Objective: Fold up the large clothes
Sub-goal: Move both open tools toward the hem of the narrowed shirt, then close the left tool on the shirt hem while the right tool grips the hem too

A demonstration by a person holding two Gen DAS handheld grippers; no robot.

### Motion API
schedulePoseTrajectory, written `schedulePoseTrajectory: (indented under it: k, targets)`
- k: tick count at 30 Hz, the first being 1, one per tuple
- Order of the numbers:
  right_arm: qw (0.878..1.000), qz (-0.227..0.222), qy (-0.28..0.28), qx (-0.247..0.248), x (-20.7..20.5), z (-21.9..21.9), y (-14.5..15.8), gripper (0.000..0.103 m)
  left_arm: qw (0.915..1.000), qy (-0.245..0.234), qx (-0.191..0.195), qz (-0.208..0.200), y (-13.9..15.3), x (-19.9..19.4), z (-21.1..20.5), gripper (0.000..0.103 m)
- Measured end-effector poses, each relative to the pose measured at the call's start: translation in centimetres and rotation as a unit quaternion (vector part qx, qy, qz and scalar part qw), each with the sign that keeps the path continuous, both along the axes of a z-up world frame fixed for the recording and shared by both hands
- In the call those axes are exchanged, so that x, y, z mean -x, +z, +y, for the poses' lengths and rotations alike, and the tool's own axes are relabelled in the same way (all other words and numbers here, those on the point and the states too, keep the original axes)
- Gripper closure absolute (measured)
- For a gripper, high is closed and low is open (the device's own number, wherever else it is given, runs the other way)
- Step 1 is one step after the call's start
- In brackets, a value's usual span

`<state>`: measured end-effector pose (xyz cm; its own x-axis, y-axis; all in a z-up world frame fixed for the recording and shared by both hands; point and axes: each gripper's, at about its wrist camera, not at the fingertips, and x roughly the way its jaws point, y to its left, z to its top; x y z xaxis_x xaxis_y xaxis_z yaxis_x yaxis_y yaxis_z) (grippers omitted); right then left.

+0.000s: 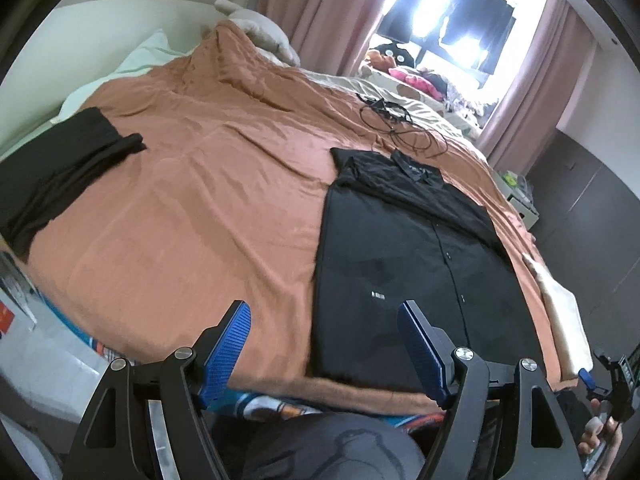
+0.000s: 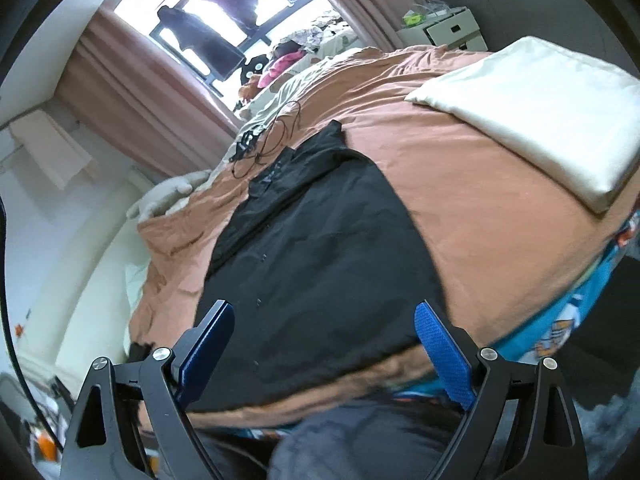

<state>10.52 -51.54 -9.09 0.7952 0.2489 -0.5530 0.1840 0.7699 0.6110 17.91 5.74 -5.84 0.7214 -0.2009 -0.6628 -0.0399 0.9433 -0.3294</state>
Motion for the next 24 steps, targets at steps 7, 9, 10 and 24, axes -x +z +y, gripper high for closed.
schedulePoseTrajectory:
  k: [7, 9, 10, 24]
  targets:
    - [1.0, 0.01, -0.005, 0.012, 1.7, -1.2, -0.4, 0.011, 0.9998, -0.007, 0.011, 0.016, -1.5, 1.3, 0.4, 0.026]
    - [1.0, 0.012, -0.003, 0.009, 1.7, -1.5, -0.7, 0.011, 0.9997, -0.01, 0.014, 0.02, -1.9, 1.2, 0.4, 0.033]
    - [1.0, 0.015, -0.004, 0.005, 1.6, -1.7, -1.0, 0.011, 0.9995, -0.013, 0.017, 0.024, -2.3, 1.1, 0.3, 0.035]
    - [0.997, 0.057, 0.014, -0.042, -2.0, -4.2, -7.0, 0.022, 0.9952, -0.047, 0.03, 0.08, -7.4, -3.2, -2.7, 0.064]
